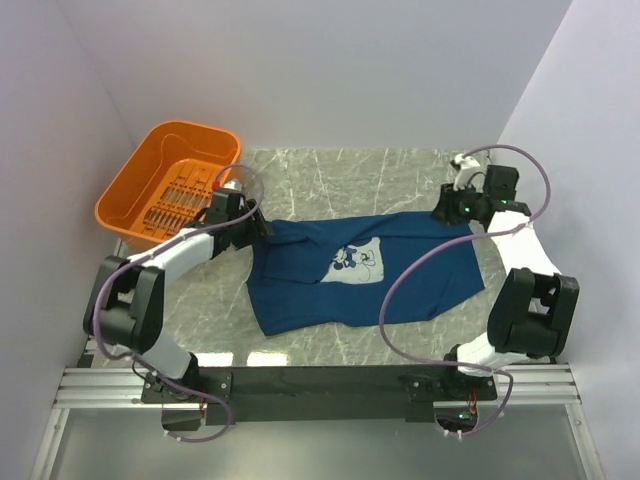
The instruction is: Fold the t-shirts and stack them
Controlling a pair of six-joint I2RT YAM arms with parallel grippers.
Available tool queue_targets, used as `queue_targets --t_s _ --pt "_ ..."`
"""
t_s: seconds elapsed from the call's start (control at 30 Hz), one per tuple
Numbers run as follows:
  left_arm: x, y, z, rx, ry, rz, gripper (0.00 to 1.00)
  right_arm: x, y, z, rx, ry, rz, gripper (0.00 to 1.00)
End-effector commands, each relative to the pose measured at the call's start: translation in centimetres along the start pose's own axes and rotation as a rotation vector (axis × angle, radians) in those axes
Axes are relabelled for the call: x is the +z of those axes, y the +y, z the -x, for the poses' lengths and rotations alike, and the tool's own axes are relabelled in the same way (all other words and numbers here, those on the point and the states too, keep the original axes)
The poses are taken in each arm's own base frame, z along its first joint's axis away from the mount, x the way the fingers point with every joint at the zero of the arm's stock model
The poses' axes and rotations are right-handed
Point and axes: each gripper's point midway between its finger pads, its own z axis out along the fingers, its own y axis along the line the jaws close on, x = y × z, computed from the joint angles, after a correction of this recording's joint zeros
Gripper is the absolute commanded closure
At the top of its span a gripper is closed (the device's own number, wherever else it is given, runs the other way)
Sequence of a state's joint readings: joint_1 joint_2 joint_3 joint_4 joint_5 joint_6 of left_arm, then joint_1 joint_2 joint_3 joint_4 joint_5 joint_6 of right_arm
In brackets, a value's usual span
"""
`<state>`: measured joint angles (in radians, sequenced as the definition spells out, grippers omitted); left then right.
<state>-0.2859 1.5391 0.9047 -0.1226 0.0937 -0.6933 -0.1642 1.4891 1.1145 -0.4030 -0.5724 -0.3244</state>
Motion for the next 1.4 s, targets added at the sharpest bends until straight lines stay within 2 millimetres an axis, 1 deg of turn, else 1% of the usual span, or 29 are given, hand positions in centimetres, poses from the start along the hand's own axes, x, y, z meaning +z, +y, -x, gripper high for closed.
queue_targets --t_s 0.0,0.03,0.07,0.1,0.17,0.2,0.23,0.3,0.4,0.47,0.5,0.57,0.6,0.7,0.87,1.07,1.17,1.23,1.27,1.3,1.37 --pt "1.1 -2.4 2.7 -0.007 -0.101 -0.013 0.37 -0.1 -1.9 1.0 0.098 -0.042 -0.008 0.59" --pt "1.4 -2.6 2.8 -0.002 -0.106 -0.012 0.37 0.4 -2.5 0.5 0.117 -0.029 -0.007 0.59" --pt "1.7 -2.8 2.7 0.002 -0.1 -0.012 0.37 0.4 -3.1 0.3 0.131 -0.025 -0.015 0.59" --pt "2.3 -2.7 2.9 0.009 -0.112 0.014 0.38 0.6 -3.7 0.2 0.142 -0.024 -0.025 0.59" --pt "2.9 -2.2 3.2 0.018 -0.125 0.056 0.38 1.1 -4.3 -0.3 0.177 -0.017 -0.016 0.59" --pt "3.5 -2.0 3.2 0.023 -0.122 0.074 0.4 0.9 -5.1 -0.3 0.194 -0.022 -0.026 0.59" --pt "3.8 -1.7 3.1 0.026 -0.119 0.089 0.41 1.0 -5.5 -0.5 0.209 -0.018 -0.023 0.59" --pt "4.5 -1.1 3.2 0.033 -0.122 0.12 0.41 0.7 -6.7 -0.6 0.232 -0.021 -0.041 0.59" --pt "5.1 -0.9 3.0 0.041 -0.112 0.13 0.44 0.6 -8.4 -1.3 0.27 -0.005 -0.068 0.59" --pt "5.5 -0.9 2.7 0.043 -0.101 0.134 0.44 0.6 -9.2 -1.9 0.296 0.016 -0.085 0.59" --pt "5.6 -1.0 2.8 0.045 -0.104 0.133 0.44 0.7 -10.1 -2.5 0.316 0.037 -0.111 0.59" --pt "5.8 -0.8 2.6 0.048 -0.098 0.14 0.44 0.8 -11.2 -3.4 0.355 0.066 -0.149 0.59" --pt "5.9 -0.8 2.5 0.05 -0.099 0.141 0.44 1.1 -12.1 -3.9 0.375 0.089 -0.172 0.59" --pt "6.2 -0.6 2.4 0.057 -0.094 0.148 0.44 1.7 -13.6 -5.2 0.426 0.14 -0.201 0.58" --pt "6.7 -0.3 2.5 0.073 -0.096 0.164 0.44 2.3 -14.7 -6.5 0.45 0.168 -0.222 0.58" --pt "7.6 -0.1 2.4 0.087 -0.084 0.178 0.46 2.5 -15.0 -7.0 0.459 0.174 -0.226 0.58" --pt "7.9 -0.3 2.4 0.087 -0.076 0.171 0.5 2.3 -15.2 -7.0 0.46 0.174 -0.232 0.58" --pt "7.9 -0.3 2.3 0.084 -0.074 0.166 0.57 2.1 -15.5 -7.0 0.462 0.172 -0.238 0.58" --pt "7.9 -0.5 2.4 0.085 -0.077 0.16 0.61 2.1 -15.5 -7.1 0.464 0.174 -0.236 0.58" --pt "7.9 -0.5 2.4 0.087 -0.076 0.161 0.7 2.2 -15.5 -7.2 0.467 0.177 -0.234 0.58" --pt "7.7 -0.8 2.7 0.089 -0.085 0.154 0.79 2.1 -15.6 -7.4 0.469 0.182 -0.235 0.58"
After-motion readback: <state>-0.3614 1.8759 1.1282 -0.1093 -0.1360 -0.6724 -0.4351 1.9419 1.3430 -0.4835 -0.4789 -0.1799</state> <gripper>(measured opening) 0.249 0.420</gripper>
